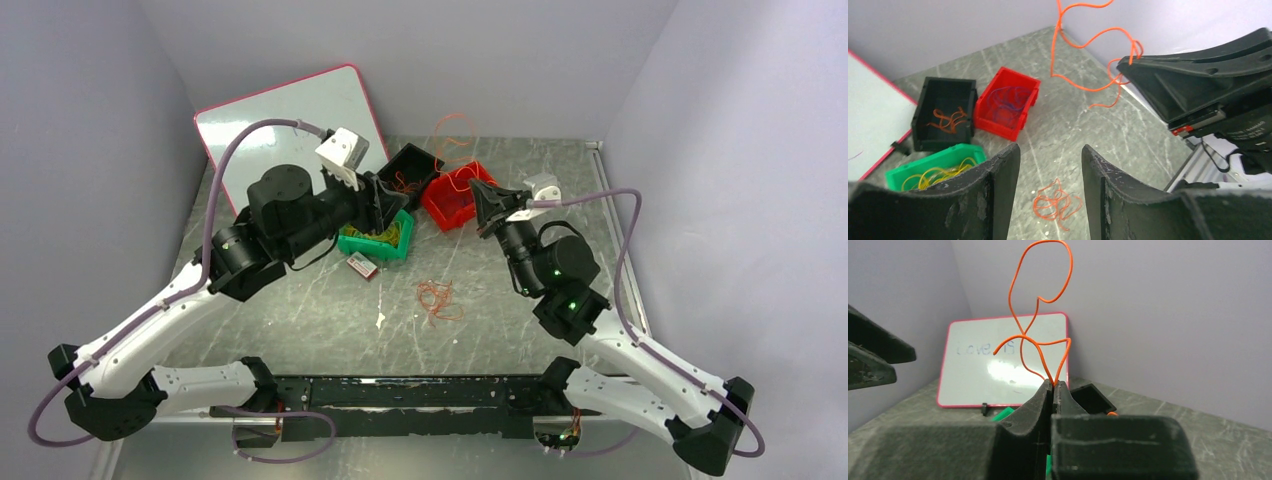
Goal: Untangle the cables
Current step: Place the cable in the bin.
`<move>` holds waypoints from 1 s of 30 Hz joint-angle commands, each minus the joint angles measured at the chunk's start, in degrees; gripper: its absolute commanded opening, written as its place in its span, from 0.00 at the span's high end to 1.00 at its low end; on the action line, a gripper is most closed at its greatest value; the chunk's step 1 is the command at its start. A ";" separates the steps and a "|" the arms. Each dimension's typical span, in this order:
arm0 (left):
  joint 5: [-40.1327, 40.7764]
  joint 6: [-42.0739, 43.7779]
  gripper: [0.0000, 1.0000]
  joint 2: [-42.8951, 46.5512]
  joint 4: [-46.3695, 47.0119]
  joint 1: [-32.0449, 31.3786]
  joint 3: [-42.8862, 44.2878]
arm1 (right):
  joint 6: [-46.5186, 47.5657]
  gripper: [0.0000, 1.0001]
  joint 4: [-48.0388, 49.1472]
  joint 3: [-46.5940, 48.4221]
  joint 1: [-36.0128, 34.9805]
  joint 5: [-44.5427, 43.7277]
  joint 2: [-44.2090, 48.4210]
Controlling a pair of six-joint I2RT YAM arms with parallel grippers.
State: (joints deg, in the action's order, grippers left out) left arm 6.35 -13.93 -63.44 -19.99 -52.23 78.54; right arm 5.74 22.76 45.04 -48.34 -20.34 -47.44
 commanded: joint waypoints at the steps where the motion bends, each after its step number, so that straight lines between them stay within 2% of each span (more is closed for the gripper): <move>1: 7.58 -0.99 0.47 1.30 -4.07 -0.16 -1.10 | 2.99 1.00 -0.08 2.52 -0.09 -2.86 -1.77; 5: 11.86 -2.20 0.43 1.54 -7.59 0.37 -2.31 | 5.93 1.00 -3.80 6.12 1.43 -0.54 -6.01; 8: 7.76 -4.45 0.43 1.03 -9.58 4.99 -3.10 | 6.26 1.00 -9.28 9.83 5.20 3.99 -10.34; 11: 2.09 -5.94 0.41 0.90 -11.14 12.95 -5.06 | 5.28 1.00 -9.07 10.85 9.86 10.14 -13.47; 14: -2.65 -5.38 0.39 1.56 -11.15 21.14 -7.45 | 6.26 1.00 -6.94 11.37 15.16 17.44 -17.23; 17: -3.50 -3.80 0.37 1.83 -11.21 25.29 -9.06 | 9.44 1.00 -2.46 10.70 19.55 25.48 -21.89; 24: -5.57 -1.13 0.36 1.51 -11.47 30.04 -12.56 | 12.89 1.00 12.75 9.75 27.46 38.37 -33.88; 30: -9.09 -0.97 0.35 1.69 -9.21 32.93 -16.42 | 17.10 1.00 13.83 17.61 29.21 43.44 -43.61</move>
State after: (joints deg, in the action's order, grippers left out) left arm 1.63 -15.97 -62.72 -30.68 -21.02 63.81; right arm 18.11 30.96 56.90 -19.75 16.67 -87.20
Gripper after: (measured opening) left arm 0.649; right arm 0.016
